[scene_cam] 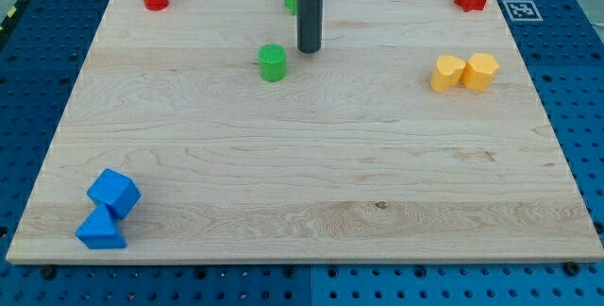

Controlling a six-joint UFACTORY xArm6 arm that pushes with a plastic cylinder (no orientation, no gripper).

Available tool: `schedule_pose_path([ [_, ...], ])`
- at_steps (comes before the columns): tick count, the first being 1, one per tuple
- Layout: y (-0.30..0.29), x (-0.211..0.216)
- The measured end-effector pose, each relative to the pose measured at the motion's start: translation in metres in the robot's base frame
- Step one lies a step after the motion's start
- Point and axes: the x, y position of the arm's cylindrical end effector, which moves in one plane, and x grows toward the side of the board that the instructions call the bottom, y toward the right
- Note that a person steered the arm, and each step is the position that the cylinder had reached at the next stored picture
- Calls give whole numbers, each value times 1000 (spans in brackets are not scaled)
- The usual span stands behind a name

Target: Nudge the green circle down a bit

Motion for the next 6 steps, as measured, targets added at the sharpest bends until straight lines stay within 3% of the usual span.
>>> schedule_pose_path([
  [5,0,0],
  [6,-33,-2],
])
